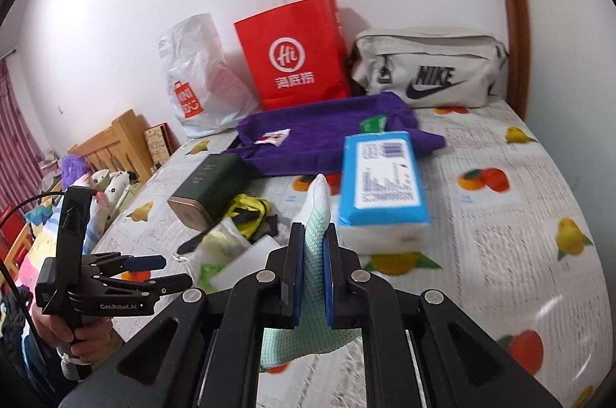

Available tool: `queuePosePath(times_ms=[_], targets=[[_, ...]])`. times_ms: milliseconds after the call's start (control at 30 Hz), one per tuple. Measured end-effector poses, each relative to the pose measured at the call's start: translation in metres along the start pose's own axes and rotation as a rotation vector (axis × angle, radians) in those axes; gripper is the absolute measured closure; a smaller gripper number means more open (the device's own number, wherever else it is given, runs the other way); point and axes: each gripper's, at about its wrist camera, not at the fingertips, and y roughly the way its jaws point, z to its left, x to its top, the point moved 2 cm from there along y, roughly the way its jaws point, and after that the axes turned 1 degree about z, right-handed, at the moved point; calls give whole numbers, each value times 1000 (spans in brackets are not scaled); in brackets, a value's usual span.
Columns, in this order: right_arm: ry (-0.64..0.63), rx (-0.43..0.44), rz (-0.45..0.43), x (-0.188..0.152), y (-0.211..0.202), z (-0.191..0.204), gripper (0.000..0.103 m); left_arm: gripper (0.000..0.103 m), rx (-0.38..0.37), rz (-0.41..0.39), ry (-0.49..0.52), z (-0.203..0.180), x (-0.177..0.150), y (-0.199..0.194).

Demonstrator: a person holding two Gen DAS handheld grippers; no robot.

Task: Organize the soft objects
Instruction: 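Grasp the green-wrapped tissue pack with the left gripper while the right lifts the glove, then carry the tissue pack with the left gripper while the right carries the glove toward the towel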

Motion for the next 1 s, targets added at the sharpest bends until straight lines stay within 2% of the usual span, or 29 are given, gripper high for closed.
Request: queuePosePath(times_ms=[333, 533, 600, 667, 700, 767, 867, 933, 1000], targets=[[-16, 4, 45, -28, 2, -9, 94, 28, -13, 62, 79, -39, -11, 19], [57, 39, 99, -40, 19, -24, 94, 26, 19, 86, 88, -50, -12, 33], [54, 9, 118, -43, 25, -27, 92, 25, 42, 80, 95, -52, -13, 35], [47, -16, 129, -45, 28, -28, 91, 31, 40, 66, 100, -51, -15, 34], [40, -46, 153, -51, 33, -31, 90, 40, 23, 61, 93, -48, -16, 31], [44, -51, 164, -53, 35, -34, 90, 42, 8, 61, 76, -42, -15, 30], [46, -59, 196, -62, 39, -36, 70, 44, 32, 46, 59, -26, -16, 23], [34, -82, 205, -67, 40, -35, 52, 46, 33, 37, 34, -13, -18, 18], [16, -106, 218, -74, 45, -33, 46, 47, 27, 33, 15, -5, -20, 14]])
